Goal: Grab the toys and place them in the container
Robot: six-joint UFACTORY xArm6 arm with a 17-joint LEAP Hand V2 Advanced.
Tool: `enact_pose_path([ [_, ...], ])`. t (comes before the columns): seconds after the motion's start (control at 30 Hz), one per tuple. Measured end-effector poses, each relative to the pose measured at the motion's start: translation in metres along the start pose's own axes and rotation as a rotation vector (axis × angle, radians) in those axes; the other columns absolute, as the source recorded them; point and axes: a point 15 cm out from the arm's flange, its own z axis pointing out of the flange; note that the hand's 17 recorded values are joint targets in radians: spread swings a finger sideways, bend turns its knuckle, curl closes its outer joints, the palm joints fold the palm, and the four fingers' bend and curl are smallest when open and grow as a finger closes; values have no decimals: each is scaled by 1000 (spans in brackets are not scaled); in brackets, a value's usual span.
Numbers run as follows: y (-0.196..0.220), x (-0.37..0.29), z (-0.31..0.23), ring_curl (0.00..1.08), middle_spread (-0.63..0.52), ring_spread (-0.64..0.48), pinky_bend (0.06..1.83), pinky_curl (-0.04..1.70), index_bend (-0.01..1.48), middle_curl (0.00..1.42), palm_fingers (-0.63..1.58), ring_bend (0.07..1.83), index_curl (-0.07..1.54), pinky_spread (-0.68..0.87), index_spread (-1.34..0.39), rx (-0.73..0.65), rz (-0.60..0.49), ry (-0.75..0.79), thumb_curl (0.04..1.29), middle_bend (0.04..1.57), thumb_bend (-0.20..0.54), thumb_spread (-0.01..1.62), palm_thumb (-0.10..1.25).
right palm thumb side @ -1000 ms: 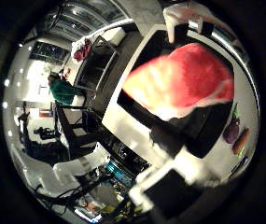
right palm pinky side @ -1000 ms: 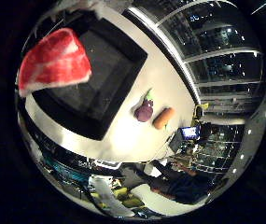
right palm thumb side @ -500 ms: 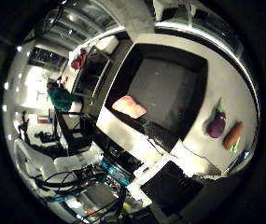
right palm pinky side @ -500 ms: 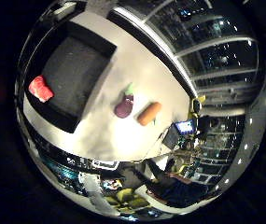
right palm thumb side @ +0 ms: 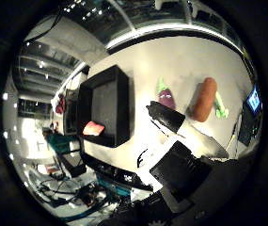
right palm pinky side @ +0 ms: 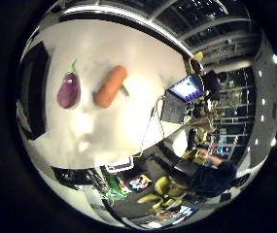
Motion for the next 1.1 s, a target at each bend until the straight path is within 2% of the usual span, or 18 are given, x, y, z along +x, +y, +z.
enact_pose_path([
  [0.1, 3, 17, 24, 244, -8, 107, 513, 326, 143, 329, 263, 475, 241, 481, -266, -19, 89, -56, 373, 345, -25, 1059, 675],
  [0.2, -2, 26, 42, 239, 25, 140, 520, 328, 151, 329, 205, 448, 247, 491, -249, -13, 106, -51, 372, 337, -28, 1063, 661],
  [0.37, 1, 28, 74, 219, 86, 187, 512, 313, 159, 322, 161, 406, 259, 486, -225, -57, 108, -57, 366, 310, -29, 1071, 623],
  [0.67, 5, 29, 108, 221, 108, 206, 510, 295, 154, 325, 159, 386, 265, 477, -217, -114, 94, -48, 357, 302, -24, 1076, 600],
  [1.1, -36, 52, 149, 231, 139, 210, 529, 293, 146, 322, 139, 398, 257, 473, -207, -111, 93, -24, 333, 280, -29, 1080, 559],
])
